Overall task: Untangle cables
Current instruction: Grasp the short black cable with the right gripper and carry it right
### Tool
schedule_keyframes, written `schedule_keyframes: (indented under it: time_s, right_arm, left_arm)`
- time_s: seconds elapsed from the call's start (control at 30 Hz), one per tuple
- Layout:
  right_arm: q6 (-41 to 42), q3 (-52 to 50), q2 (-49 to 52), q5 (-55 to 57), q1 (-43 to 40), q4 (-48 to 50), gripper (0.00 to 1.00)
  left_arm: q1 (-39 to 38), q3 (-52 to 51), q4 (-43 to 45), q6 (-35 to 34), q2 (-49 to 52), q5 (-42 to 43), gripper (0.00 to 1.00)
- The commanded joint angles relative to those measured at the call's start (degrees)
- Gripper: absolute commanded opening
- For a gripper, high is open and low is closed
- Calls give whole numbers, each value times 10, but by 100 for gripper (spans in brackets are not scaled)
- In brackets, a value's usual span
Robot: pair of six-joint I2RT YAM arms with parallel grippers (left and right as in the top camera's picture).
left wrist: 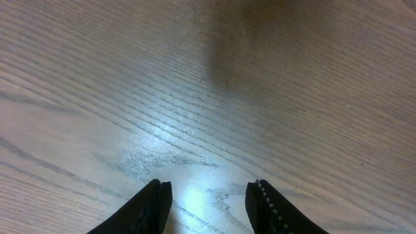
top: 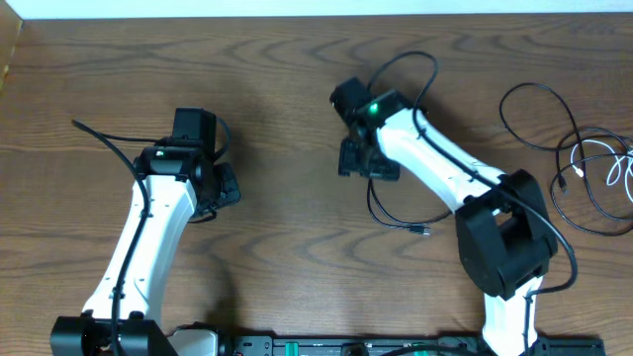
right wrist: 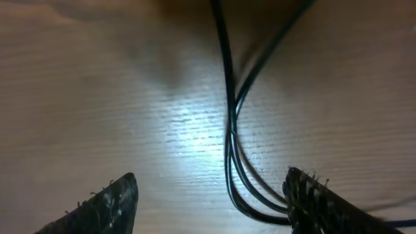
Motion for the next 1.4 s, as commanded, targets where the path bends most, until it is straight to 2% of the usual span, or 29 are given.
schedule_keyframes:
  time_s: [0.0,0.2,0.37,0.53,0.67,0.83,0.93,1.1,1.37]
  right_arm:
    - [63,-43,-8,27,5,37,66]
    - [73,-111,-8,40,5,130,63]
    - [73,-121,-8,41,5,148,58]
    - [73,-121,-8,44,5,147,29]
    - [73,-122,-8,44,5,134,12]
    - [73,-122,-8,51,5,125,3]
    - [66,-121,-9,50,4,126,1]
    - [-35,-102,-48,40,-15,124,1]
    - [-134,-96,-216,32,-83,125,1]
  left_arm:
    - [3,-2,-2,12,-3,-7,43]
    - [2,-2,-3,12,-3,-7,43]
    - [2,-2,-8,12,-3,-7,43]
    - [2,-2,-15,12,-3,-7,43]
    - [2,-2,-15,12,-3,-7,43]
    - [2,-2,-16,12,-3,-7,43]
    - [2,-2,-16,12,-3,-7,43]
    - [2,-2,-17,12,-3,-7,43]
    - [2,-2,-17,12,-3,-7,43]
